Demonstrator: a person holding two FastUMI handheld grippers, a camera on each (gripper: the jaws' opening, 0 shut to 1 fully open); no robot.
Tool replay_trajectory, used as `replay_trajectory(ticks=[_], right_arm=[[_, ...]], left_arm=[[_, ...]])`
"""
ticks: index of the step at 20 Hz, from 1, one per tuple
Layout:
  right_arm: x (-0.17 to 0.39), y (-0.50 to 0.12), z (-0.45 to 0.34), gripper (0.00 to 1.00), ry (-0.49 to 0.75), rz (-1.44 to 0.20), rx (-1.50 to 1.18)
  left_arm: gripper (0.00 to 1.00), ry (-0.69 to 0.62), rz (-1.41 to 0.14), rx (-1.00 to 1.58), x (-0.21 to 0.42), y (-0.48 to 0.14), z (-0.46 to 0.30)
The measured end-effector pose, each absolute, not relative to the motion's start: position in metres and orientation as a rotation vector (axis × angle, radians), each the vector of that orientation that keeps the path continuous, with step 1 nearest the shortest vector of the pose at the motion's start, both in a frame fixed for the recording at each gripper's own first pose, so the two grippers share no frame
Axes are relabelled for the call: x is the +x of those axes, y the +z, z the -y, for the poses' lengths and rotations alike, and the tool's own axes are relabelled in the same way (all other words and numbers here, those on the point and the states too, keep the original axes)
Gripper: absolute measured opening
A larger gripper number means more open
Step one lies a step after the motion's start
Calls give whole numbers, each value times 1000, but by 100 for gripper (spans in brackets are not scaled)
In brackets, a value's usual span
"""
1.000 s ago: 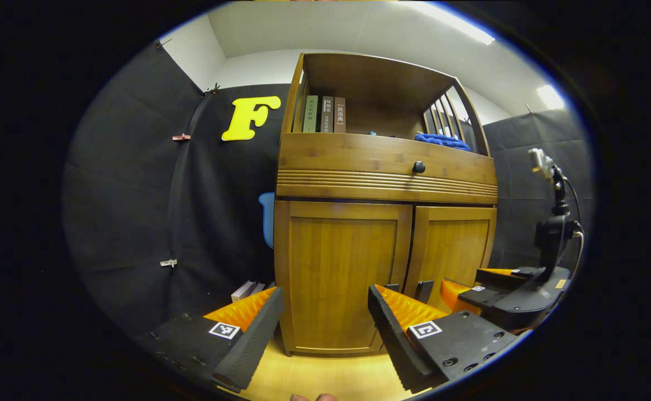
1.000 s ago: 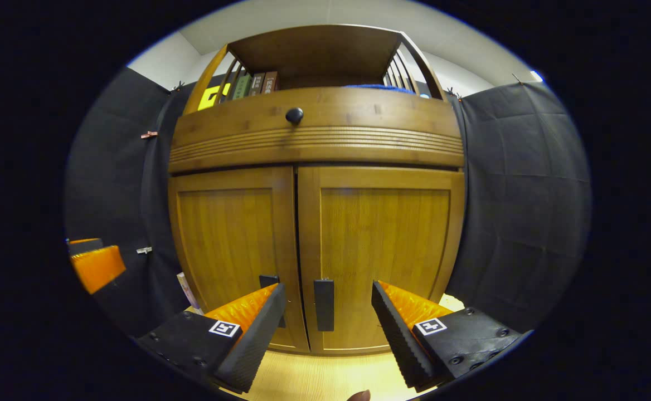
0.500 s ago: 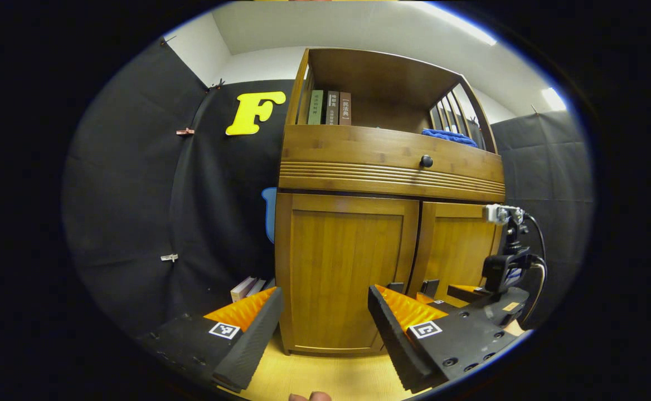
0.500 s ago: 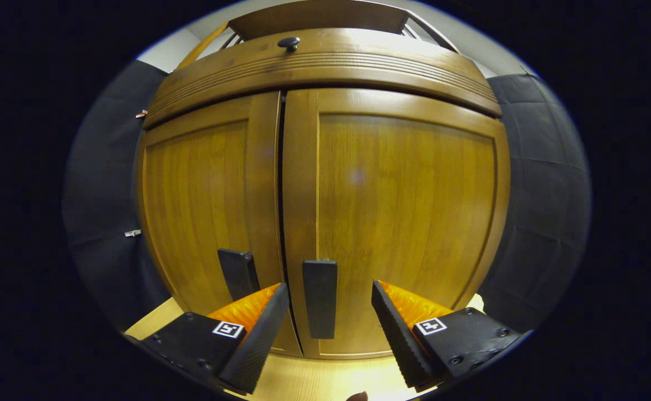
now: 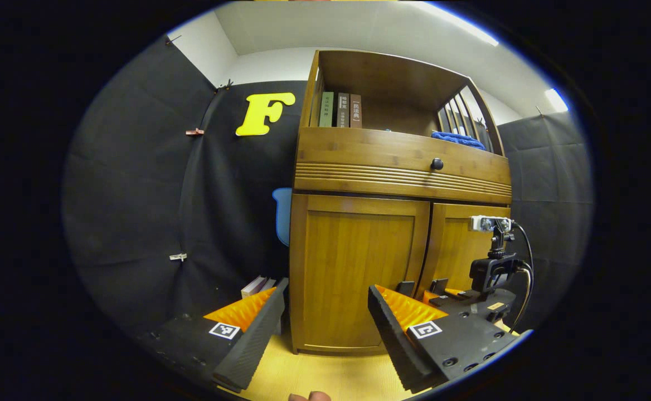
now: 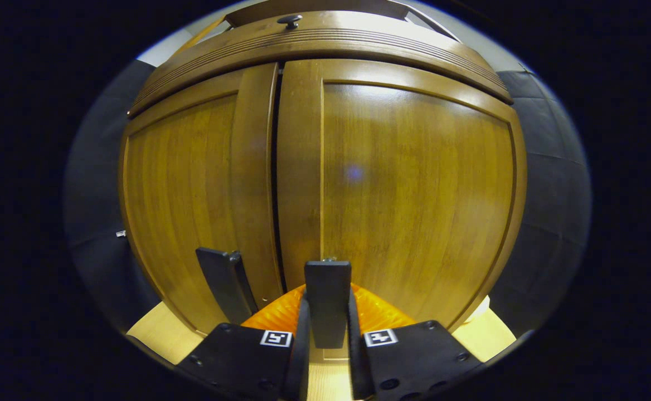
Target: Open the right door of the double-door shoe cabinet with the right hand, and open the left door with the left hand.
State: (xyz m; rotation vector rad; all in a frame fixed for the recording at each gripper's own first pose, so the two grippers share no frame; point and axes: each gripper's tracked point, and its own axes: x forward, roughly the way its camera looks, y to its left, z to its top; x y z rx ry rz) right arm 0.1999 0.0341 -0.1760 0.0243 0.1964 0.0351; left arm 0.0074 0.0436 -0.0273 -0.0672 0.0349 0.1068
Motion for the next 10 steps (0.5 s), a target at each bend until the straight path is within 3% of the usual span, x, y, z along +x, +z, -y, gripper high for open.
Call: replay_trajectory(ticks=[2,10], right_arm=[[196,-175,-33,25,53,-199,18],[138,-162,-20,25,221,-159,56]], left_arm=[[93,111,-36,-85,3,-27,-46],[93,120,-36,-120,-18,-34,-45]])
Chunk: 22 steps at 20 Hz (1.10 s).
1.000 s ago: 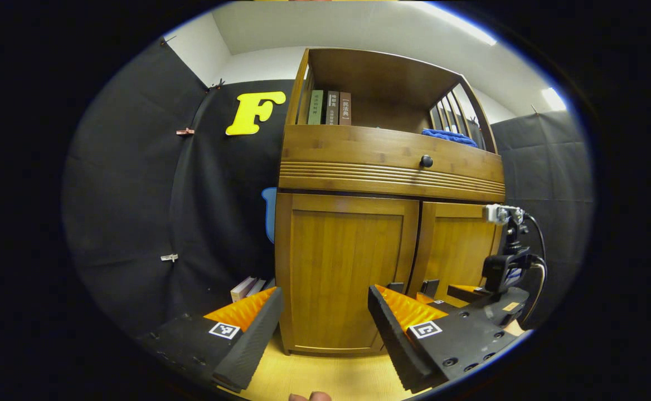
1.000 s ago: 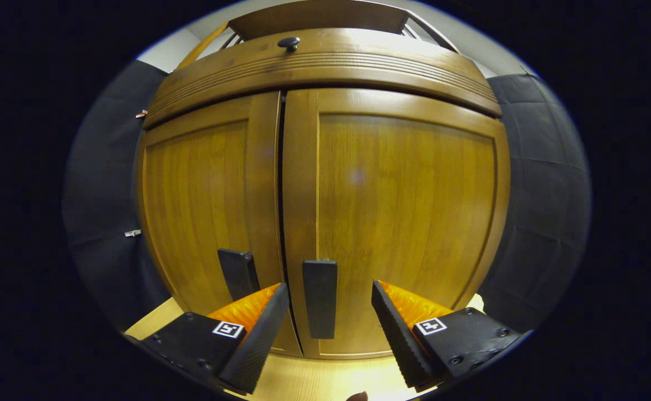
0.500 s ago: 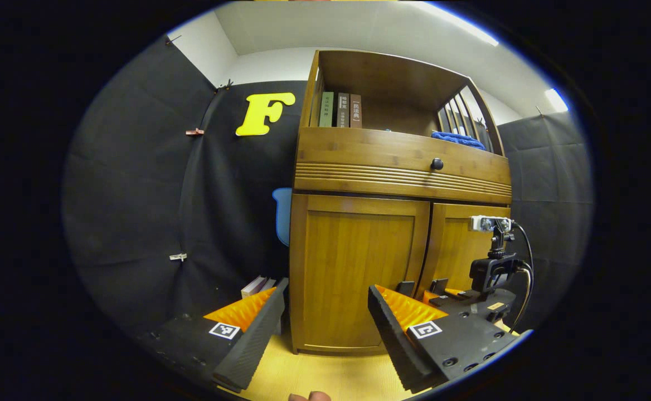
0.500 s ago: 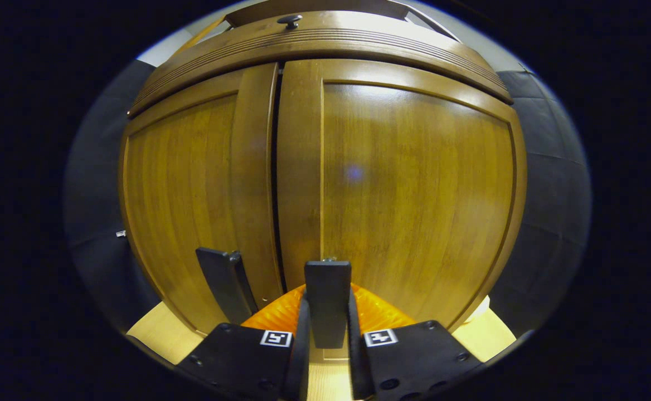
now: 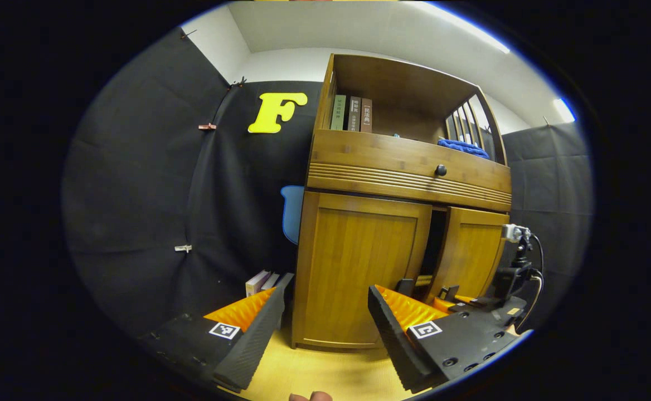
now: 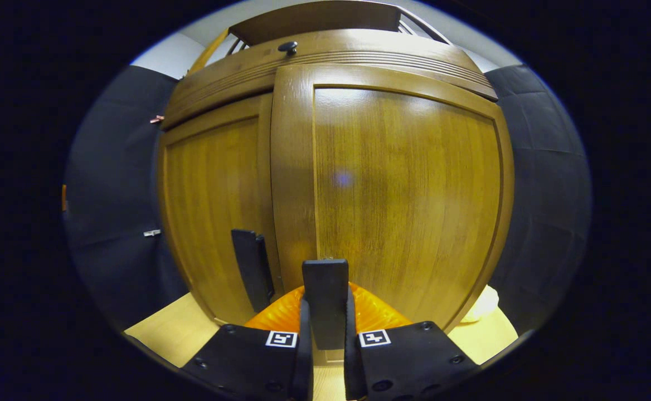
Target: Open the right door of the double-door shoe cabinet with the right hand, and open the left door with the left hand.
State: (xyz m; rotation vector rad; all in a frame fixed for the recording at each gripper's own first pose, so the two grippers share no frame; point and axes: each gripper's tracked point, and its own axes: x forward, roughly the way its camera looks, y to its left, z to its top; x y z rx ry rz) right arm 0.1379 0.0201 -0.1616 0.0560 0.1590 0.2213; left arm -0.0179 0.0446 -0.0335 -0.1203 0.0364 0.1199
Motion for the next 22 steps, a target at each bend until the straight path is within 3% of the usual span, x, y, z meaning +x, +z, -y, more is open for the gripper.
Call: replay_trajectory(ticks=[6,11,22], right_arm=[[74,-162,15,25,283,-163,69],[43,-160,51,25,250,-172,83],[2,-158,133,24,165,-205,70]], left_arm=[[92,129,-45,-104,-22,-36,-28],[96,110,8,-86,-17,-19,0],[92,86,12,-32,5,-19,61]])
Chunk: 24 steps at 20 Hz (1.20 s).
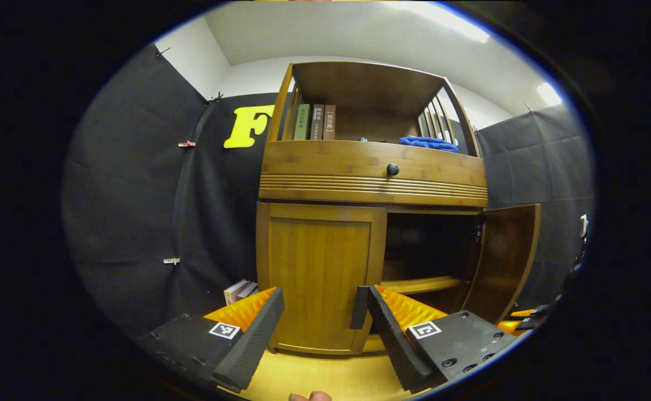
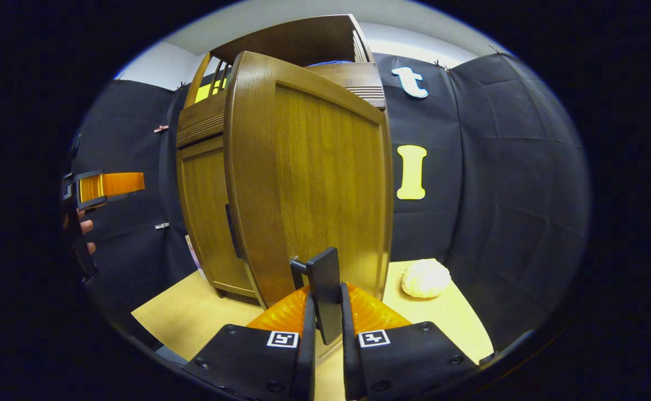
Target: Open the right door of the double-door shoe cabinet with the right hand, and open the left door with the left hand.
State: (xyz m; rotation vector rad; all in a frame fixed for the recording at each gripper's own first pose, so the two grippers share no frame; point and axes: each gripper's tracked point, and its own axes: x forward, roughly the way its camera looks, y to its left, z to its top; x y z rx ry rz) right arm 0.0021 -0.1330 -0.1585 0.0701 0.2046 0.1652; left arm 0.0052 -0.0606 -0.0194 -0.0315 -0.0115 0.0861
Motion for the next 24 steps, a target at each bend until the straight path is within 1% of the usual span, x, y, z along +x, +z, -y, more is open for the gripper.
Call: replay_trajectory(ticks=[5,6,7,8,9,13,15,16,17,18,19,20,21,22,24], right_arm=[[-9,-158,175,24,136,-214,89],[-11,-158,186,24,126,-212,81],[-12,-157,195,24,117,-211,68],[-14,-157,206,19,111,-207,51],[-14,-153,216,19,104,-197,27],[-15,-147,233,18,129,-183,0],[-12,-142,242,18,114,-172,-6],[-10,-140,246,18,101,-167,-15],[-10,-138,251,18,87,-162,-22],[-9,-139,255,18,72,-168,-27],[-10,-138,261,18,53,-166,-23],[-11,-138,266,18,37,-172,-9],[-12,-138,269,18,19,-178,3],[-15,-138,273,18,-5,-181,4],[-22,-132,282,17,-66,-166,-21]], left_arm=[[92,62,-5,-14,20,-26,89],[94,63,-6,-4,21,-29,93],[92,63,-7,2,23,-30,96],[92,63,-4,2,26,-32,99],[92,59,-6,-1,29,-33,103],[93,52,-11,-15,43,-48,113],[94,62,-19,-16,50,-56,112],[94,62,-19,-16,53,-59,112],[92,64,-19,-13,54,-60,112],[94,66,-24,-11,54,-64,110],[92,71,-30,-9,55,-68,108],[96,73,-38,-12,55,-72,105],[96,74,-44,-18,56,-74,104],[92,74,-49,-24,56,-77,102],[94,73,-59,-33,57,-83,97]])
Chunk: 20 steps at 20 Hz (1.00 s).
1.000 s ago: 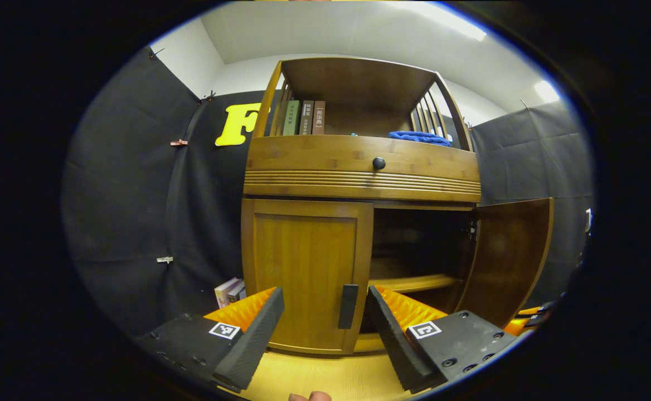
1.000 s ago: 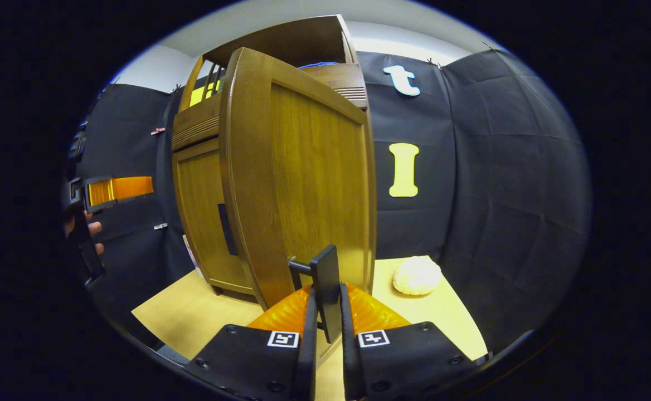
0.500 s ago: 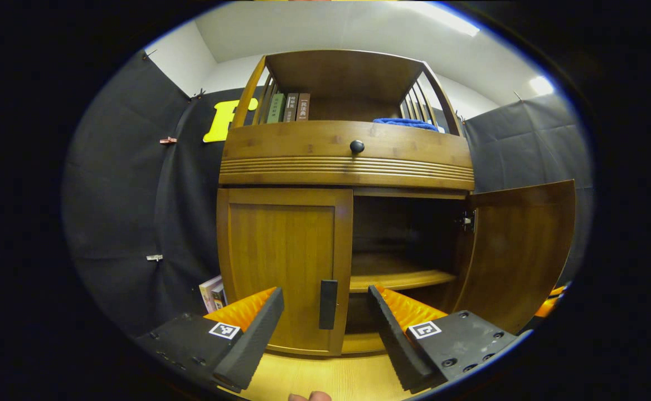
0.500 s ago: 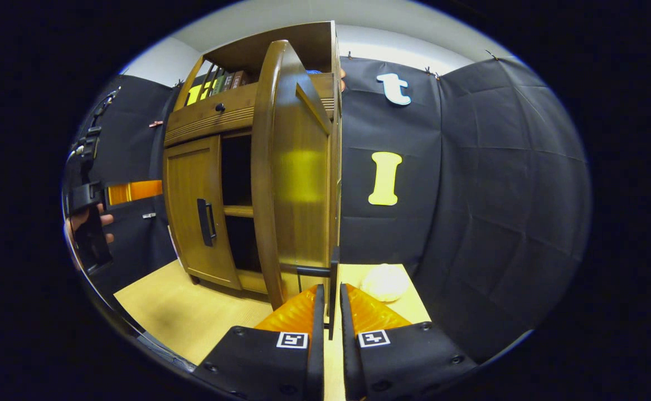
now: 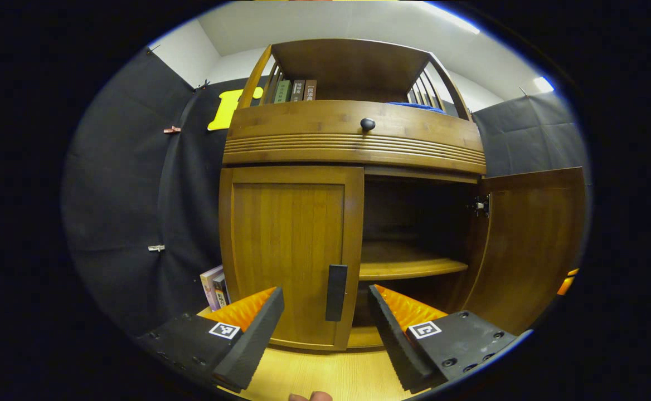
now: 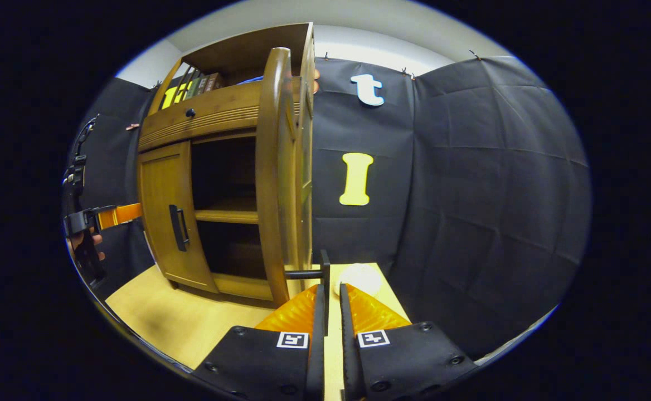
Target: Open the right door of the double-door shoe cabinet with the right hand, and open the left door with the left hand.
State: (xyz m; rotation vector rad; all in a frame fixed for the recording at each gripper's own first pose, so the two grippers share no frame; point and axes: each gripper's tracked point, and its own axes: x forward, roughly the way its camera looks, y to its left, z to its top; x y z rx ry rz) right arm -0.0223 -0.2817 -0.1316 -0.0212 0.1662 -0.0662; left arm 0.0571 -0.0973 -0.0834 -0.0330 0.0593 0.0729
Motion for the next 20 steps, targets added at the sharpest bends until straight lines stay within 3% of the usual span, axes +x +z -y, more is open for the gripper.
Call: replay_trajectory(ticks=[2,4,8,20], right_arm=[[-36,-122,277,22,-85,-149,-40],[-49,-110,278,34,-118,-122,-84],[-76,-88,243,96,-90,-94,-68],[-58,-68,147,95,28,-61,-33]], left_arm=[[95,68,-72,-36,61,-89,94],[94,61,-75,-30,65,-92,92],[96,42,-89,-14,81,-105,88],[94,41,-140,7,170,-149,92]])
